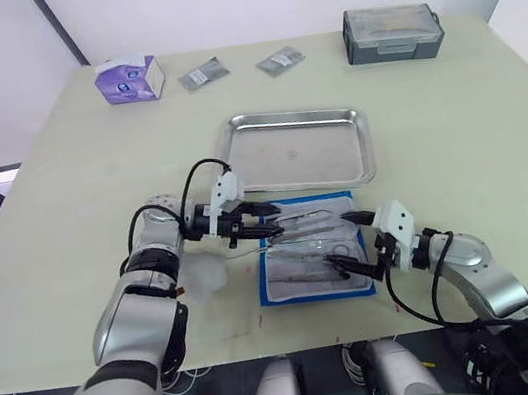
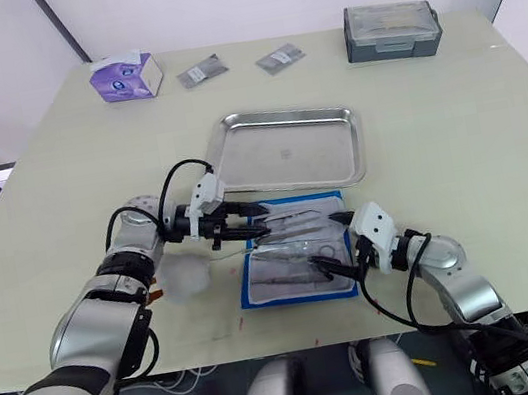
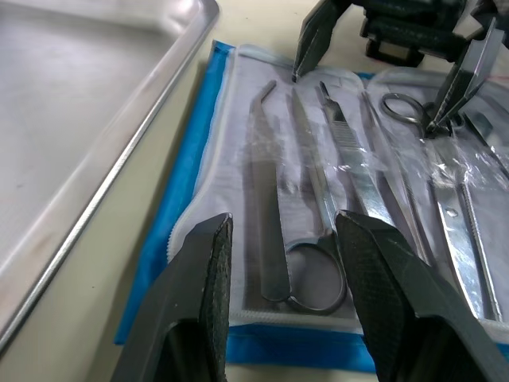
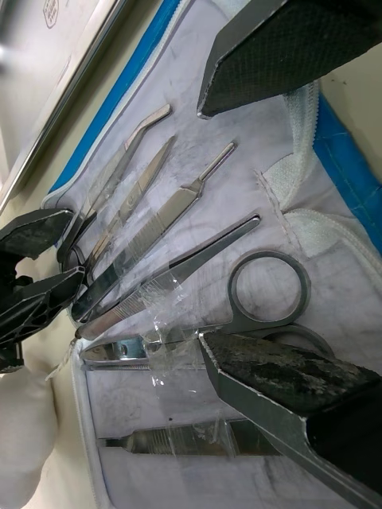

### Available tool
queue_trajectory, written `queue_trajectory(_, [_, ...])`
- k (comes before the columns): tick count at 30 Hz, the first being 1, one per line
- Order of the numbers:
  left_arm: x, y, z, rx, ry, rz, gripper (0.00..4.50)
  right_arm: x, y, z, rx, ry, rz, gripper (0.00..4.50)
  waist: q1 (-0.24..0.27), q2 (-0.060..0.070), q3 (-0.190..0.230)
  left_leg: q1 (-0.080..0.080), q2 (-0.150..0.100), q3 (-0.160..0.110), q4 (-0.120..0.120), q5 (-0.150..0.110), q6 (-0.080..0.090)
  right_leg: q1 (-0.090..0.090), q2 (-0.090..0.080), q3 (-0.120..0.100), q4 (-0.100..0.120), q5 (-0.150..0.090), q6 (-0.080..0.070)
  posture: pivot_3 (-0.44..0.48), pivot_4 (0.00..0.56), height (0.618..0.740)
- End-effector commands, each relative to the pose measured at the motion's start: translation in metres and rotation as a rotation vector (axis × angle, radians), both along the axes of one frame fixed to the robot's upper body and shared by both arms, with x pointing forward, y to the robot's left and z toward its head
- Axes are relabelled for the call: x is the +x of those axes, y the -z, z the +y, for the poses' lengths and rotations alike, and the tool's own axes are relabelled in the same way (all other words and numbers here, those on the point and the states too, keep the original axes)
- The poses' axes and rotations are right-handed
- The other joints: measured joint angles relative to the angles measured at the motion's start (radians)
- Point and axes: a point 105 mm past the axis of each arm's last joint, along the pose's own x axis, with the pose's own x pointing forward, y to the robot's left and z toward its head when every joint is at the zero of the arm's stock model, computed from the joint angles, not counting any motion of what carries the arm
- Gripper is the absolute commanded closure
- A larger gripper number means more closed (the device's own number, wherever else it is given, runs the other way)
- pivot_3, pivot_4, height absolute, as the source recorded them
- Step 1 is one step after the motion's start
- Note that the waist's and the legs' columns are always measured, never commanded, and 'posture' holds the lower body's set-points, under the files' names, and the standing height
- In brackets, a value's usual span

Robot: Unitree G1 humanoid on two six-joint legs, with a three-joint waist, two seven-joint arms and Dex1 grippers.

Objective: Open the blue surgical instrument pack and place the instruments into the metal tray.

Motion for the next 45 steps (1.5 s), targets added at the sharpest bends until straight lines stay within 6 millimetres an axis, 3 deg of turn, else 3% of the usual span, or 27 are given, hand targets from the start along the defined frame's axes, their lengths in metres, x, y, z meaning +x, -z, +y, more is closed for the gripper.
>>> queue_trajectory(1, [0.000, -0.006, 0.001, -0.004, 0.023, -0.001, 2.28, -0.010, 0.042, -0.004, -0.083, 0.022, 0.153, 0.00, -0.001, 0.000, 0.000, 0.000, 0.000, 0.000, 0.000, 0.000, 0.000, 0.000, 0.000, 0.000, 0.000, 0.000, 0.000, 0.000, 0.150, 0.738])
queue_trajectory(8, [-0.003, 0.002, 0.004, 0.044, 0.035, 0.015, 2.28, -0.010, 0.042, -0.005, -0.085, 0.024, 0.150, 0.00, -0.003, 0.000, 0.000, 0.000, 0.000, 0.000, 0.000, 0.000, 0.000, 0.000, 0.000, 0.000, 0.000, 0.000, 0.000, 0.000, 0.150, 0.738])
queue_trajectory(10, [-0.005, 0.006, 0.005, 0.064, 0.044, 0.020, 2.82, -0.011, 0.042, -0.005, -0.085, 0.025, 0.149, 0.00, -0.003, 0.000, 0.000, 0.000, 0.000, 0.000, 0.000, 0.000, 0.000, 0.000, 0.000, 0.000, 0.000, 0.000, 0.000, 0.000, 0.150, 0.738])
queue_trajectory(12, [-0.007, 0.009, 0.006, 0.082, 0.049, 0.029, 3.06, -0.011, 0.042, -0.005, -0.085, 0.025, 0.149, 0.00, -0.003, 0.000, 0.000, 0.000, 0.000, 0.000, 0.000, 0.000, 0.000, 0.000, 0.000, 0.000, 0.000, 0.000, 0.000, 0.000, 0.150, 0.738])
queue_trajectory(13, [-0.008, 0.011, 0.006, 0.092, 0.052, 0.033, 3.65, -0.011, 0.042, -0.005, -0.085, 0.025, 0.149, 0.00, -0.003, 0.000, 0.000, 0.000, 0.000, 0.000, 0.000, 0.000, 0.000, 0.000, 0.000, 0.000, 0.000, 0.000, 0.000, 0.000, 0.150, 0.738])
queue_trajectory(14, [-0.008, 0.012, 0.007, 0.098, 0.054, 0.036, 3.77, -0.011, 0.042, -0.005, -0.085, 0.025, 0.148, 0.00, -0.003, 0.000, -0.001, 0.000, 0.000, 0.000, 0.000, 0.000, 0.000, 0.000, 0.000, 0.000, 0.000, 0.000, 0.000, 0.000, 0.150, 0.738])
queue_trajectory(15, [-0.009, 0.013, 0.007, 0.103, 0.053, 0.040, 4.20, -0.011, 0.042, -0.005, -0.085, 0.025, 0.148, 0.00, -0.003, 0.000, -0.002, 0.000, 0.000, 0.000, 0.000, 0.000, 0.000, 0.000, 0.000, 0.000, 0.000, 0.000, 0.000, 0.000, 0.150, 0.738])
queue_trajectory(17, [-0.009, 0.014, 0.008, 0.110, 0.053, 0.047, 4.42, -0.011, 0.042, -0.005, -0.084, 0.024, 0.148, 0.00, -0.003, 0.000, -0.002, 0.000, 0.000, 0.000, 0.000, 0.000, 0.000, 0.000, 0.000, 0.000, 0.000, 0.000, 0.000, 0.000, 0.150, 0.738])
queue_trajectory(24, [-0.008, 0.011, 0.007, 0.093, 0.047, 0.046, 4.42, -0.013, 0.043, -0.004, -0.082, 0.024, 0.151, 0.00, -0.005, 0.001, -0.004, 0.000, 0.000, -0.001, 0.000, 0.000, 0.000, 0.000, 0.000, 0.000, 0.000, 0.000, 0.000, 0.000, 0.150, 0.738])
queue_trajectory(35, [0.005, -0.023, -0.020, 0.097, 0.123, -0.043, 4.42, -0.013, 0.044, -0.004, -0.095, 0.011, 0.158, 0.00, -0.004, 0.001, -0.004, 0.000, 0.000, -0.001, 0.000, 0.000, 0.000, 0.000, 0.000, -0.001, 0.000, 0.000, 0.000, 0.000, 0.150, 0.738])
queue_trajectory(45, [0.010, -0.039, -0.025, 0.140, 0.135, -0.040, 4.42, -0.012, 0.045, -0.003, -0.095, 0.013, 0.160, 0.00, -0.005, 0.001, -0.004, 0.000, 0.000, -0.001, 0.000, 0.000, 0.000, 0.000, 0.000, -0.001, 0.000, 0.000, 0.000, 0.000, 0.150, 0.738])
